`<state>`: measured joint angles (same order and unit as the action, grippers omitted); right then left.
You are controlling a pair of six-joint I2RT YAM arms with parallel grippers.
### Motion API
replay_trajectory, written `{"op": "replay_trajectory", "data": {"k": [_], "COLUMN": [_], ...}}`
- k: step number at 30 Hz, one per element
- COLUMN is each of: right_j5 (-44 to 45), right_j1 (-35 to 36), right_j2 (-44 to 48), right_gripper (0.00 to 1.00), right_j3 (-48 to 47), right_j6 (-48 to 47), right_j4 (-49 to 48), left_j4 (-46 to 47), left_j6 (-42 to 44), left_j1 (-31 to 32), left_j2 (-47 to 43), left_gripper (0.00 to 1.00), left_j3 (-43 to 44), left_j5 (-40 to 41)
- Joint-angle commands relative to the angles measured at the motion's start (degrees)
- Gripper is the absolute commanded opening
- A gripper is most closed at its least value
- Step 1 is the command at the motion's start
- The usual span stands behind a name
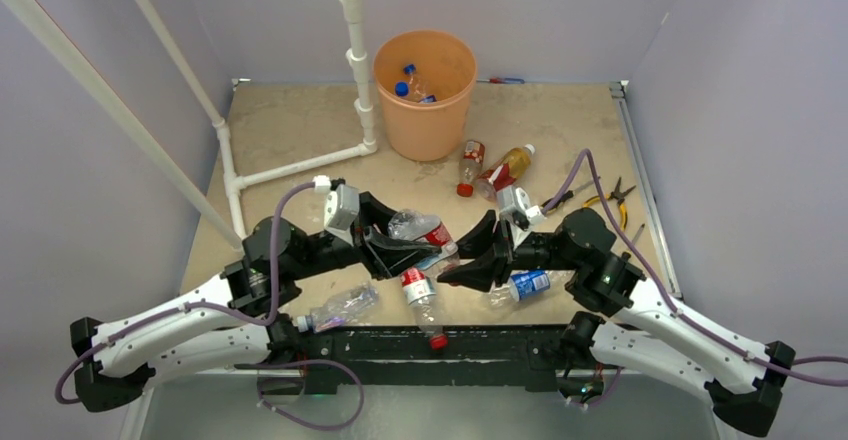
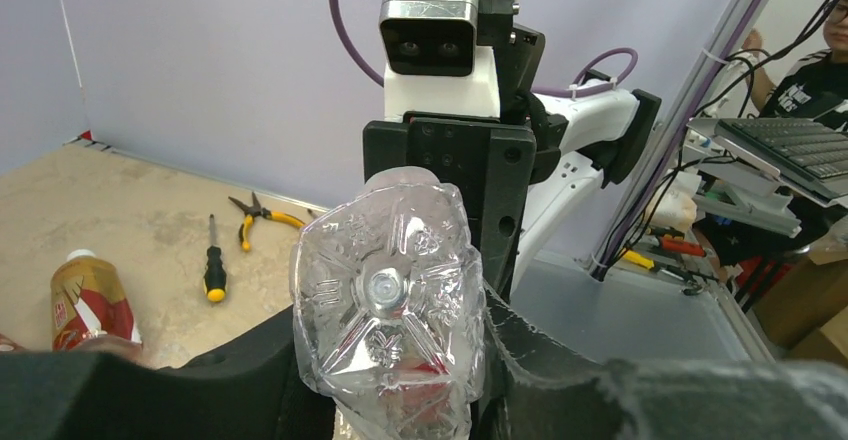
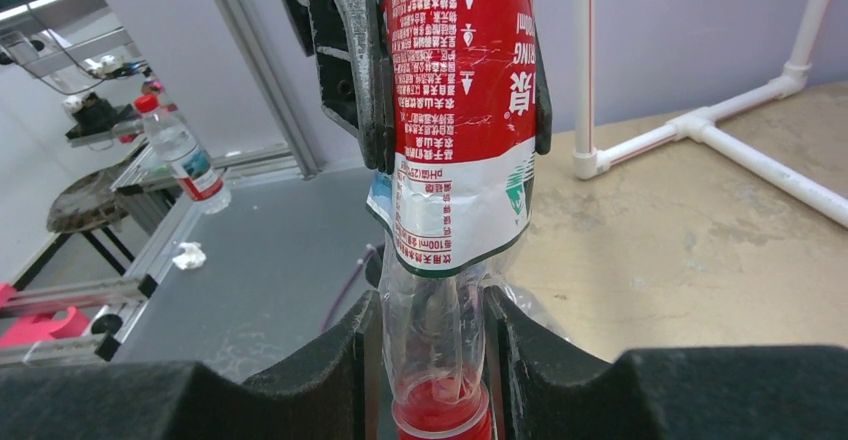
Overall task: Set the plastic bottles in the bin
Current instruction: Pick up the plastic bottle at the center of the board.
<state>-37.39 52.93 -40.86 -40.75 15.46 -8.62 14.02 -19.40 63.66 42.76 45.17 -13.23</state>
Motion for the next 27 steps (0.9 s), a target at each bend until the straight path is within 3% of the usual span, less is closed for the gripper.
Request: {"op": "replay_trajectory", "data": {"k": [1,3,6,9,12,19,23,27], "right_j5": [-0.3,-0.1,0.8,3.0,11.7,28.7,31.4,32.0], "right_j1": [0.0,0.0,0.0,0.0,0.0,0.0,0.0,0.0], "right_j2": [0.3,0.4,1.3,2.5,5.2,14.5,9.2,1.3], "right_gripper": [0.23,0.25,0.39,0.68,0.81,0.9,0.89,0.89], "right_j3": [-0.6,-0.8,-0.4,0.2,1.3,11.1,13.3,14.5], "right_j6": [-0.5,-0.5,1.0,3.6,7.6,20.5,25.3,29.4], "right_j4": [-0.3,-0.3,-1.8,-4.2,-7.6,-34.7,-46.8,-60.1], "left_j4": [4.9,5.9,7.3,8.5,10.5,30.8,46.1,53.8], "left_j6": [-1.7,-2.4,-3.4,-3.7,-4.0,-9.7,-14.8,-20.7], "left_j1": [-1.9,-2.7,-3.2,-3.3,-3.2,-3.2,-3.3,-3.3], "left_j2": [0.0,0.1,-0.2,-1.1,-3.1,-9.4,-6.9,-2.8], "left_gripper": [0.26,0.17,0.0,0.0,0.0,0.0,0.0,0.0], "left_j3": [1.5,1.0,0.1,-0.7,-1.6,-9.7,-14.0,-14.9], "left_j5": [-4.6,-5.0,-3.4,0.1,7.2,28.5,33.2,36.9]}}
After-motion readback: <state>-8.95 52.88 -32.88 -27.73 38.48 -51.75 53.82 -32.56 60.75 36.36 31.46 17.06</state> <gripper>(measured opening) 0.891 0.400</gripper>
